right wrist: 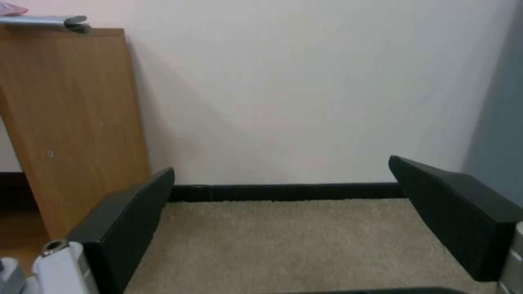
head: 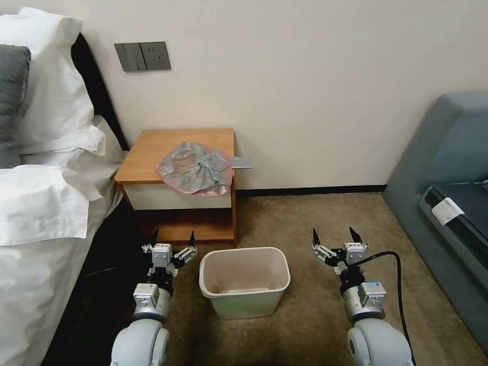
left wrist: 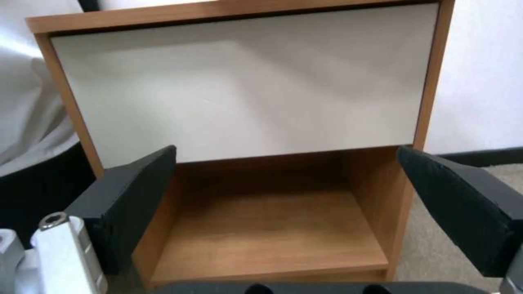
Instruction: Pick up the garbage bag from the table and place it over the trash can.
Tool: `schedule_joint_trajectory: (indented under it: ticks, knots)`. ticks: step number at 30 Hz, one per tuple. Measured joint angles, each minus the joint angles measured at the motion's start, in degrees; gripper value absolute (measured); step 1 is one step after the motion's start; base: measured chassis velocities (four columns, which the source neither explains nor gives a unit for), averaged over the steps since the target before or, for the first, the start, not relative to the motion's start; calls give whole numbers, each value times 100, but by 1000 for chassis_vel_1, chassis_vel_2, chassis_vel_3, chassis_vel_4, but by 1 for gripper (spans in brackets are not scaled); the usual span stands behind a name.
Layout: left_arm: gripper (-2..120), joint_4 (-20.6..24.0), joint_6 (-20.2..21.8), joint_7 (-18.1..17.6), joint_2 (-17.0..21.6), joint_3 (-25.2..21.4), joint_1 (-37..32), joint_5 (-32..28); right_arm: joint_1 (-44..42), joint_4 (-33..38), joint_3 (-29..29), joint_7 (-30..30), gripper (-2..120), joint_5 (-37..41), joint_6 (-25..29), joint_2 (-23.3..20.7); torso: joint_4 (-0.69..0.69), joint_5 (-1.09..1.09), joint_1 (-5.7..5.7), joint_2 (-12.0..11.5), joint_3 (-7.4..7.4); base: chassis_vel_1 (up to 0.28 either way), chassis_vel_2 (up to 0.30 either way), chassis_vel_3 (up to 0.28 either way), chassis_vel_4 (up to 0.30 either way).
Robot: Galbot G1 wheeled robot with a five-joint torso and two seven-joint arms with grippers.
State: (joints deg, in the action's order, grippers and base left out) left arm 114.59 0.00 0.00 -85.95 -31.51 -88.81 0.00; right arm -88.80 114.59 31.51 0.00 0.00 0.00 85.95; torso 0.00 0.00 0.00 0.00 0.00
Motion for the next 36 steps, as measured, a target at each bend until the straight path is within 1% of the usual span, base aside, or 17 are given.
schedule_joint_trajectory:
  ticks: [30,32,33,35,36]
  knots:
    - [100,18,9,0,0,-2,-6,0,-6,24,0,1,100,0,-8,0,0,0,0,0,0,0,0,0,0]
    - [100,192,100,-6,10,-24,-76,-77,-22,92,2,6,100,9,-34,0,0,-2,0,0,0,0,0,0,0]
    - [100,192,100,-6,10,-24,-76,-77,-22,92,2,6,100,9,-34,0,0,-2,0,0,0,0,0,0,0]
    - [100,455,239,-34,28,-64,-187,-204,-83,287,9,9,100,58,-116,1,1,2,0,0,0,0,0,0,0]
    - [100,626,333,-54,40,-85,-256,-286,-134,464,22,18,100,102,-186,2,0,-1,0,0,0,0,0,0,0]
